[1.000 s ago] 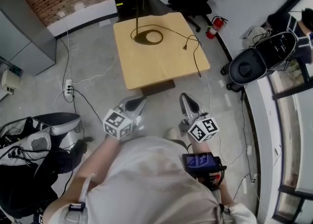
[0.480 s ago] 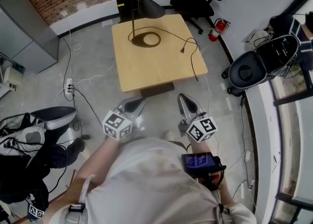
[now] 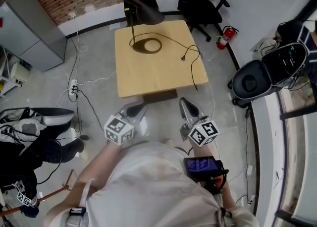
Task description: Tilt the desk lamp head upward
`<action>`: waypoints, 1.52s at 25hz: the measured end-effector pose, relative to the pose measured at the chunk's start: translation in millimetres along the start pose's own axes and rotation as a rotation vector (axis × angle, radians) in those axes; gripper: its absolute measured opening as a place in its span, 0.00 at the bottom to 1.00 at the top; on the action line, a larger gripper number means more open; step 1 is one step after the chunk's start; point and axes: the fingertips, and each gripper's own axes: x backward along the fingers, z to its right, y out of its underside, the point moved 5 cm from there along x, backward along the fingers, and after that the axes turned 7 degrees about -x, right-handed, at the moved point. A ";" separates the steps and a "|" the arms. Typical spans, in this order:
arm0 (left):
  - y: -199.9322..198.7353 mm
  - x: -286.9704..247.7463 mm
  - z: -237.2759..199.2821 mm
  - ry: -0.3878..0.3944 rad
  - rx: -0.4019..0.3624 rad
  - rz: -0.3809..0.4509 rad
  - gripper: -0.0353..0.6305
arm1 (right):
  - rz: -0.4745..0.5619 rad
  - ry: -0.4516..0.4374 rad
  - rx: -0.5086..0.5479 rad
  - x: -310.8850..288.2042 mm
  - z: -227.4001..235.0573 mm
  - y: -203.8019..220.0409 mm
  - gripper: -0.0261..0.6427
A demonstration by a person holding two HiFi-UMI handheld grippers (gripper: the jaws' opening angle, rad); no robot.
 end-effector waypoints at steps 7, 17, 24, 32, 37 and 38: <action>-0.9 -28.4 22.1 -0.071 0.019 0.007 0.06 | -0.044 -0.065 0.006 11.0 35.7 -14.4 0.06; -16.8 -46.9 38.6 -0.201 0.029 0.035 0.06 | -0.083 -0.131 0.014 22.0 75.2 -38.7 0.06; -14.9 -39.6 35.0 -0.257 0.035 0.020 0.06 | -0.110 -0.168 0.005 5.4 77.8 -30.3 0.06; -12.9 -63.4 10.0 -0.251 0.065 0.022 0.06 | -0.145 -0.155 0.008 -16.6 86.4 -27.1 0.06; -21.7 -89.0 -11.8 -0.198 0.058 0.026 0.06 | -0.143 -0.112 -0.010 -36.6 100.2 -30.8 0.06; -23.9 -91.5 -18.9 -0.196 0.059 0.031 0.06 | -0.146 -0.109 -0.008 -42.5 101.4 -31.6 0.06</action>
